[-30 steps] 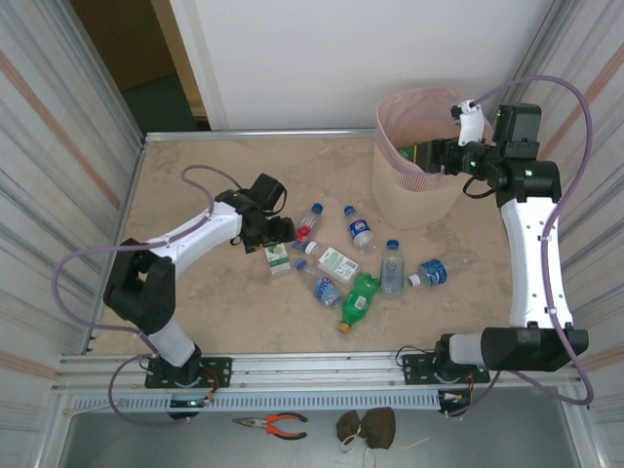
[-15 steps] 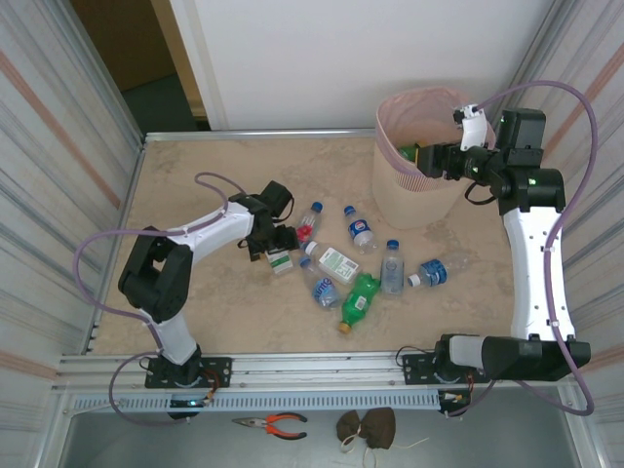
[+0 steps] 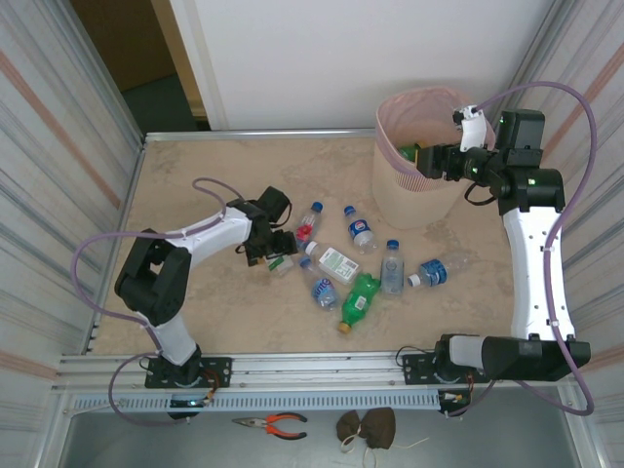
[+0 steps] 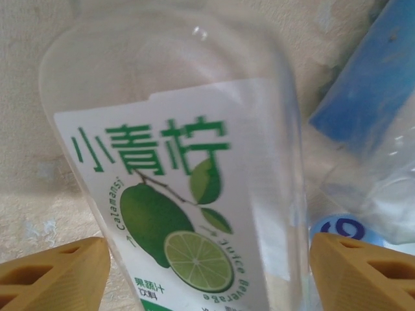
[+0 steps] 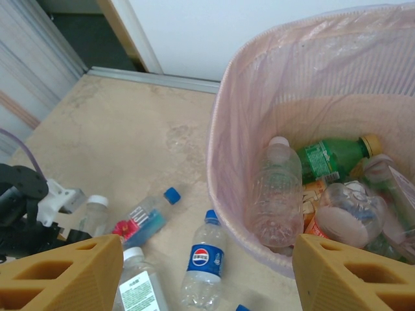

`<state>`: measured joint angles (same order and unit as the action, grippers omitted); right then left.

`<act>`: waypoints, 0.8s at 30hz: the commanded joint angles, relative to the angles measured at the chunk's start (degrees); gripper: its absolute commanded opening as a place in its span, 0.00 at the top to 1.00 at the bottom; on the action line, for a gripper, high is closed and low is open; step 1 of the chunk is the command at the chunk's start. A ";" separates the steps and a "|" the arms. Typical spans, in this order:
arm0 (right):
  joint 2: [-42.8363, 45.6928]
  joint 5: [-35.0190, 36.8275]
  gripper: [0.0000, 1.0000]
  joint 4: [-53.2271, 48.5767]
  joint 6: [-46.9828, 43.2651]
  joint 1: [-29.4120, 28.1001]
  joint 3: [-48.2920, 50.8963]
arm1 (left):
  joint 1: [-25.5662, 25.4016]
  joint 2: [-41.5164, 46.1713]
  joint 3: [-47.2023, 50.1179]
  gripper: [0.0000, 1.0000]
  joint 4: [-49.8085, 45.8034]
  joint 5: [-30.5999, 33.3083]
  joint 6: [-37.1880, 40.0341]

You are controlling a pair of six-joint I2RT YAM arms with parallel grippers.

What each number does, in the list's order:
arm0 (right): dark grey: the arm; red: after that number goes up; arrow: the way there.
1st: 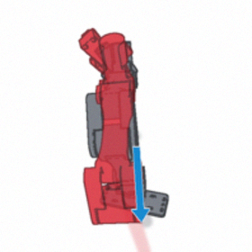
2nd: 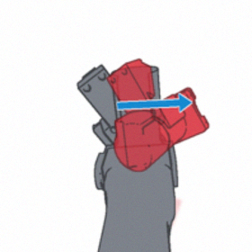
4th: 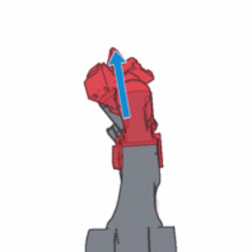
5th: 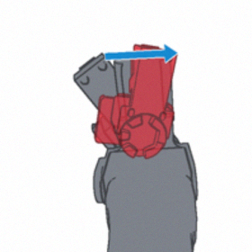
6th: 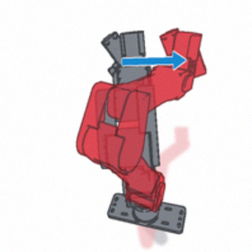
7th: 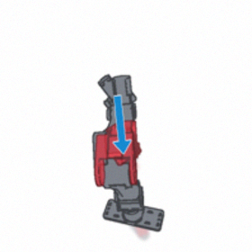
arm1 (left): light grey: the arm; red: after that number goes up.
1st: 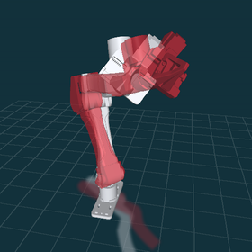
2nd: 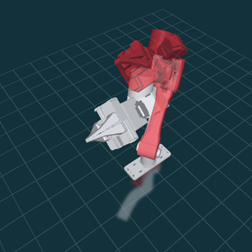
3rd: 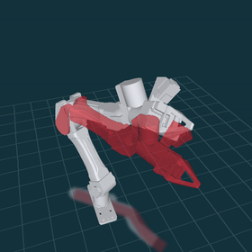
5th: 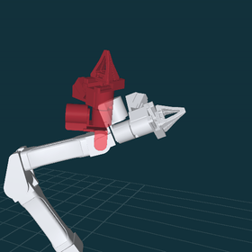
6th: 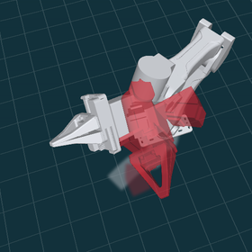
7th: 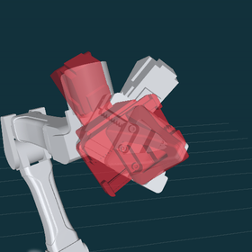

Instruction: Put the plastic bottles in the bin

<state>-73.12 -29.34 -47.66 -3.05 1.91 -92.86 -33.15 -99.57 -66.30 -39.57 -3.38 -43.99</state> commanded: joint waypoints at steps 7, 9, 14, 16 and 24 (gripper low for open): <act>1.32 -0.01 0.31 -0.15 0.50 -0.18 0.21 | -0.56 1.93 2.23 0.16 -3.56 0.41 -0.84; 1.41 0.08 0.31 -0.19 0.45 -0.16 0.20 | -0.52 2.08 2.62 0.17 -3.45 0.07 -0.80; 1.59 -0.01 0.31 -0.28 0.36 -0.17 0.43 | -0.68 1.46 3.96 0.21 -2.10 -1.34 -0.42; 1.63 -0.01 0.31 -0.33 0.45 -0.32 0.47 | -0.78 0.83 4.30 0.23 -1.65 -1.62 -0.14; 1.97 0.76 0.32 -0.13 0.75 -1.55 0.40 | -0.88 1.97 5.31 0.34 -1.45 -1.04 0.48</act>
<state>-73.01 -29.12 -47.68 -3.05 1.06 -92.79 -33.52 -99.20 -62.63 -40.21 -4.64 -43.77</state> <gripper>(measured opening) 0.684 0.688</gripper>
